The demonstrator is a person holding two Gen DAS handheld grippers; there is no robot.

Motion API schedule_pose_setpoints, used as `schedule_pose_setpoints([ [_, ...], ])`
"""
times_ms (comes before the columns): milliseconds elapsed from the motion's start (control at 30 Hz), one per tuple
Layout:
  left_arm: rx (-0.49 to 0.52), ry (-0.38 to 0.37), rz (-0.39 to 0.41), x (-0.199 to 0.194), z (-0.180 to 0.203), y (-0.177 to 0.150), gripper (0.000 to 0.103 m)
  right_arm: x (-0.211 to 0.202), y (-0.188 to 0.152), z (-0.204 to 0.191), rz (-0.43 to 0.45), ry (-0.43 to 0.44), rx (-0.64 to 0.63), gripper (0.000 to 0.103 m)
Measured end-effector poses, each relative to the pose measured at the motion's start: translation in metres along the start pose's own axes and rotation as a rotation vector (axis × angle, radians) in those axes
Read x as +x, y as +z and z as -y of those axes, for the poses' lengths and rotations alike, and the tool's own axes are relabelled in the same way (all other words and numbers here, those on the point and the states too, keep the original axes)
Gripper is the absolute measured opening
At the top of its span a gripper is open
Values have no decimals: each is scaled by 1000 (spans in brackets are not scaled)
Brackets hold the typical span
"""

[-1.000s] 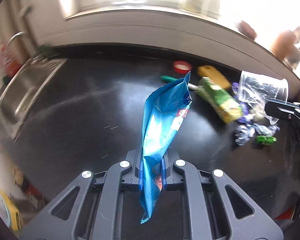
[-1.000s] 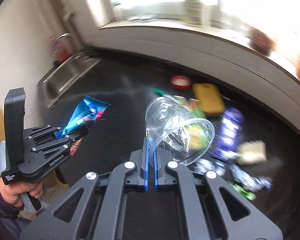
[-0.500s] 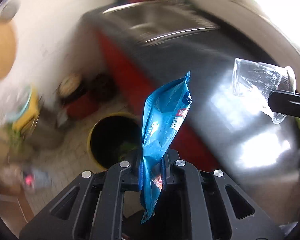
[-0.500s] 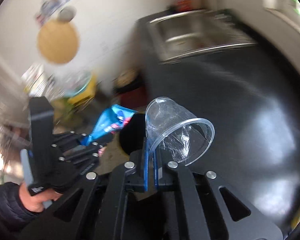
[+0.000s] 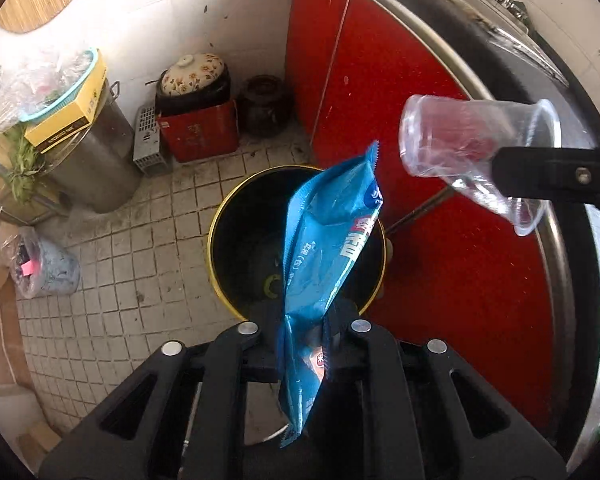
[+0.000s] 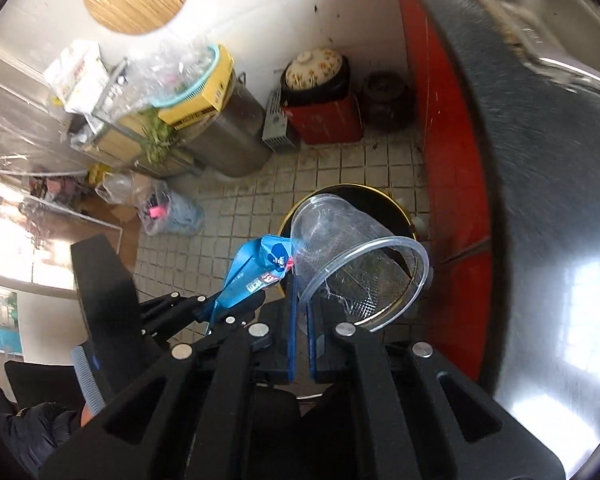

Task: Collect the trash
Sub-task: 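Carry the blue bag and clear cup to the bin and release them, then swing both tools back over the countertop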

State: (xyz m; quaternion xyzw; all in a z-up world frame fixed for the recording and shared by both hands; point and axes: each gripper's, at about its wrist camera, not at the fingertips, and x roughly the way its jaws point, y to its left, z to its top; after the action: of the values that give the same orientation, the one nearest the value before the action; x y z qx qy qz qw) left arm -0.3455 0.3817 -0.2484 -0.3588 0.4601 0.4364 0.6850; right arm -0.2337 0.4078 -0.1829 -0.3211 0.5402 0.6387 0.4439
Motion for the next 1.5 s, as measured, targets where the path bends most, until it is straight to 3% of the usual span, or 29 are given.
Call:
schedule_pose_setpoints([
  [100,16,-10,-12,15,-1,6,15,13,12,6,-8,-15,-8,5],
  [133,19,-8,-15,20,-2,7,23,18,17,6,-16,-14,-8,5],
  [167,21,-7,-16,21,-2,8,40,25,21,8,-35,-9,-3,6],
  [200,16,-5,-20,24,-3,9,51,30,20,9,-54,-12,4,8],
  [233,5,-6,-15,24,-4,9,66,32,21,10,-59,-19,7,20],
  [267,-3,-12,-8,24,-5,10,69,33,22,11,-51,-18,9,47],
  [333,-18,-25,-5,27,-10,12,71,30,22,12,-17,-15,14,78],
  [567,-33,-31,10,16,-17,7,74,12,18,13,3,9,29,78],
  [667,-39,-31,24,2,-14,5,75,-13,10,12,38,12,40,78],
  [800,-18,-33,65,-30,-1,8,81,-77,-13,15,135,-3,63,78],
  [900,46,-29,124,-66,29,13,91,-147,-52,32,247,-56,132,82],
  [967,118,-39,168,-93,63,15,94,-204,-95,52,338,-132,206,86],
  [1033,192,-89,195,-114,99,14,94,-245,-136,69,404,-193,261,86],
  [1167,410,-229,215,-153,201,0,94,-334,-250,109,543,-390,461,86],
  [1300,675,-387,193,-185,323,-40,94,-390,-360,131,634,-567,672,86],
  [1500,953,-527,145,-221,445,-115,94,-433,-511,140,714,-712,984,86],
])
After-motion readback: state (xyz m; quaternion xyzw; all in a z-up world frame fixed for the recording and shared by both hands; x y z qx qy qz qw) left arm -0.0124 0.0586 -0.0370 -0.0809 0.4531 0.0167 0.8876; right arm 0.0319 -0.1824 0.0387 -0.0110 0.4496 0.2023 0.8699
